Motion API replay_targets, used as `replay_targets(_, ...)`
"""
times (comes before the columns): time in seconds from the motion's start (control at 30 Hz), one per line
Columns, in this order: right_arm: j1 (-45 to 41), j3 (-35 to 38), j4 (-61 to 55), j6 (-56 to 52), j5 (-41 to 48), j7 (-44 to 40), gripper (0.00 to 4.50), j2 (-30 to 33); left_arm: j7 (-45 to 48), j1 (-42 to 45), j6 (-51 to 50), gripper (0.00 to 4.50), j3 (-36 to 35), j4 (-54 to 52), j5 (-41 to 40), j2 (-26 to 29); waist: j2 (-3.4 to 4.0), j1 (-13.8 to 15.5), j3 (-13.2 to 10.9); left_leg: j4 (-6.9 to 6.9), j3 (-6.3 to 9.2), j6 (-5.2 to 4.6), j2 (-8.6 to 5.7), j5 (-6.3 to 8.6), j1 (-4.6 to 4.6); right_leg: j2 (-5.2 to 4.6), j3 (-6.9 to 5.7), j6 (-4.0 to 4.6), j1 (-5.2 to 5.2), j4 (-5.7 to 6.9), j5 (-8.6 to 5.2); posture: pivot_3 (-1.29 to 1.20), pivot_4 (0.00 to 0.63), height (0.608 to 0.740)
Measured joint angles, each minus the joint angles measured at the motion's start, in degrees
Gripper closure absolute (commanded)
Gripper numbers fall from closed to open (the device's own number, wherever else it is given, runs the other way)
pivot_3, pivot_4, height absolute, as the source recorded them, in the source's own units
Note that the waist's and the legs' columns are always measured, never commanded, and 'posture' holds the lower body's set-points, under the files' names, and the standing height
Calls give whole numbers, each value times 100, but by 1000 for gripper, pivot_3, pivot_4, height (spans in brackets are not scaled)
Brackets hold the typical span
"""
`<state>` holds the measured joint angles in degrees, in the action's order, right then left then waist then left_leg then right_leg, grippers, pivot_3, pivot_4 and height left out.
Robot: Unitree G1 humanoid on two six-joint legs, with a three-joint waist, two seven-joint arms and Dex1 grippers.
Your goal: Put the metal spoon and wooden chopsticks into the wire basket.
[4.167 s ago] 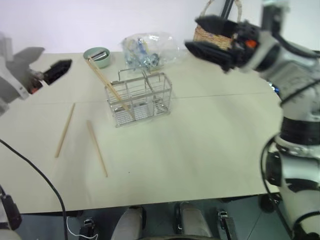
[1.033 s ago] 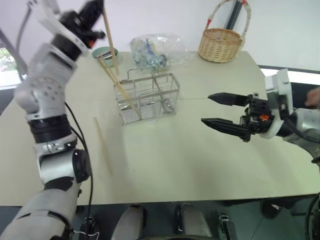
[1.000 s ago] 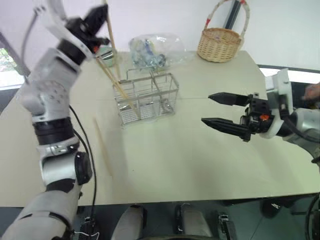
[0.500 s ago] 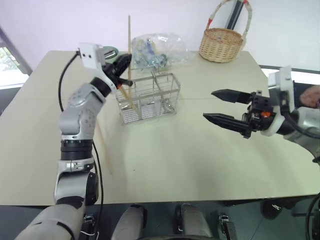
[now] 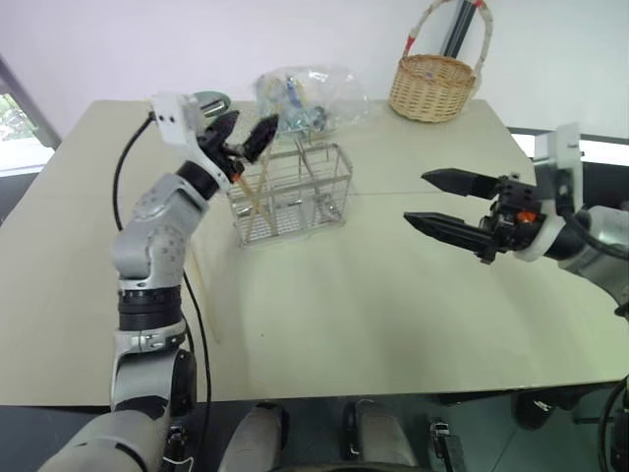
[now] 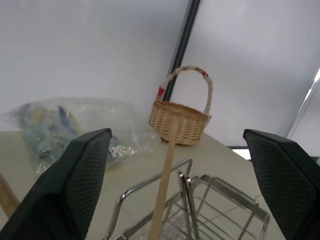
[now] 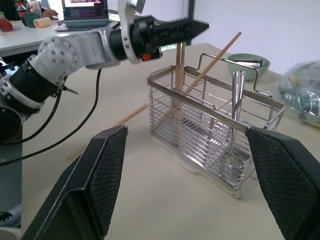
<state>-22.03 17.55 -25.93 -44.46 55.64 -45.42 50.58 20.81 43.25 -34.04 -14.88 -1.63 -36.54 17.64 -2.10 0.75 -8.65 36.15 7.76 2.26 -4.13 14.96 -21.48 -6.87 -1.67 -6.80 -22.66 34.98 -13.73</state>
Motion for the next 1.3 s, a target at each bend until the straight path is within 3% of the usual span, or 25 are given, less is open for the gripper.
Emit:
replay_targets(0.23,-92,-198,93,128,-158,-128,624,-117,-1709,1524,-1599,55,-984,-339,-759,701,11,-2,4,-6,1,-1,-3,1,11,0,0,-10,9,0,-6,0,150,688)
replay_targets(0.43,-141,-396,231,189,-309,-362,624,-173,-3739,1201,-4144,55,-1757,-258,-396,779,11,-29,2,-6,2,-1,-5,1,10,8,1,-13,0,11,-8,0,150,688)
replay_targets(0.57,-316,-540,396,262,-429,-513,624,-226,-4423,768,-5676,55,-2047,-345,142,679,6,-13,0,-6,1,3,-6,0,8,8,2,-12,-4,12,-7,0,150,688)
replay_targets(0.83,-508,-737,487,264,-485,-611,624,-350,-4685,707,-5801,55,-1995,-141,277,543,-15,19,-7,-7,8,14,-7,-3,3,-1,-1,-11,-2,9,-7,0,150,688)
replay_targets(1.03,-473,-758,425,180,-467,-568,624,-363,-4623,397,-5802,55,-1628,422,209,208,-13,1,-6,-9,7,14,-5,-4,1,-1,0,-11,-8,10,-7,0,150,688)
replay_targets(1.3,-281,-669,193,29,-286,-374,624,-373,-4474,440,-5802,55,-1271,1080,446,206,-13,5,-6,-10,5,14,-5,-3,1,-1,0,-11,-9,10,-6,0,150,688)
